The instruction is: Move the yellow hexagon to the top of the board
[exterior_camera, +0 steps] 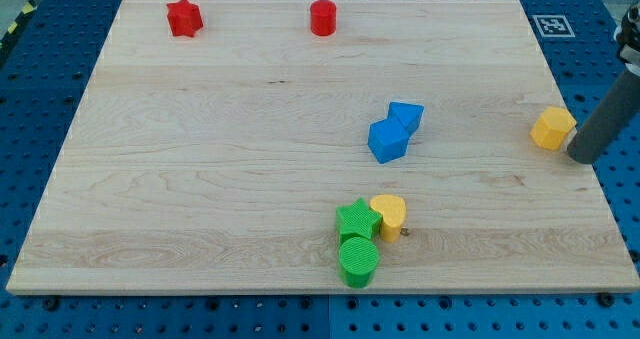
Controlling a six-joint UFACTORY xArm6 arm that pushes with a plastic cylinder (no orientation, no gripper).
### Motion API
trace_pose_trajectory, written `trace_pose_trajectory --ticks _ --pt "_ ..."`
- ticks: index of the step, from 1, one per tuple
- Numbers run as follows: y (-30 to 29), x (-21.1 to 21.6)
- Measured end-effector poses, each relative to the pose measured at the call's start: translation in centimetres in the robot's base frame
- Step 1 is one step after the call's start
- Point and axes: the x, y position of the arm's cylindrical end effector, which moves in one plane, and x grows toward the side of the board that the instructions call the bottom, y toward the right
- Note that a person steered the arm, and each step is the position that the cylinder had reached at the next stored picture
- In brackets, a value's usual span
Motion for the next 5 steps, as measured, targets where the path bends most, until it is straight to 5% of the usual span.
trace_pose_trajectory --ticks 5 --pt "-5.9 -7.9"
